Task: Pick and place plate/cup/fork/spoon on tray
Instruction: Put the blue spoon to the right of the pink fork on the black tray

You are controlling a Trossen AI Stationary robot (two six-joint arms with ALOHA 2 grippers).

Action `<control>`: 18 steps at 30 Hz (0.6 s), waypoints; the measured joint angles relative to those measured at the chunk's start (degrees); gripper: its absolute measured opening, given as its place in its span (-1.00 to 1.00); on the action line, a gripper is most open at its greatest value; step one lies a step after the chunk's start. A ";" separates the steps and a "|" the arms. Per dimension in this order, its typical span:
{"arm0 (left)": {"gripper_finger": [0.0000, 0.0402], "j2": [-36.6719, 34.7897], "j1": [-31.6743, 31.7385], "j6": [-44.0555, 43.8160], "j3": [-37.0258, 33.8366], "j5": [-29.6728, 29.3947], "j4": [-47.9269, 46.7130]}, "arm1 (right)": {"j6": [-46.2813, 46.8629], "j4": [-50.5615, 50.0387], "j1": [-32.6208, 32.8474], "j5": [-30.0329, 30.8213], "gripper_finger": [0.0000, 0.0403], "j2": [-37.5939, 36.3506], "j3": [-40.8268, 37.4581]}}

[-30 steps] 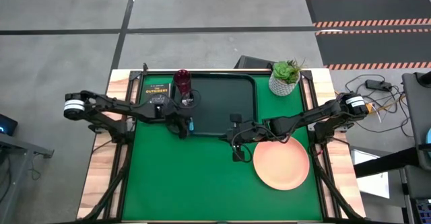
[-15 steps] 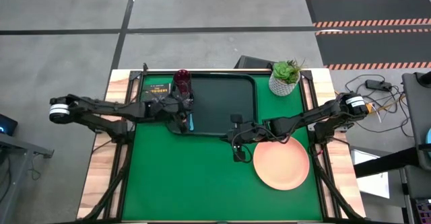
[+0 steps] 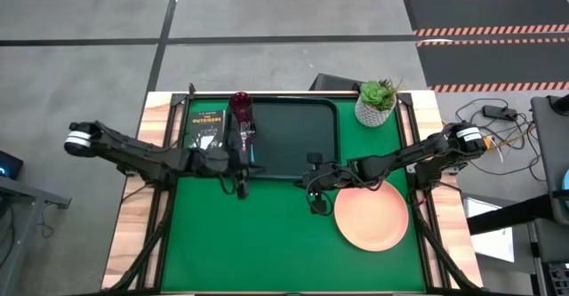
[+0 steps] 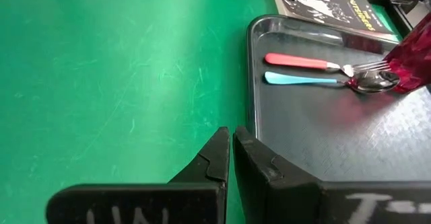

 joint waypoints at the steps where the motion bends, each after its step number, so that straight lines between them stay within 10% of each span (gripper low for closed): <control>1: -1.00 0.33 -0.31 -0.15 0.00 -0.01 0.02 | 0.05 0.00 -0.01 0.00 -0.96 0.00 0.00; 18: -1.00 6.23 -1.06 -4.17 0.00 -0.07 -0.34 | 6.07 1.05 1.68 -0.01 -0.96 0.00 0.00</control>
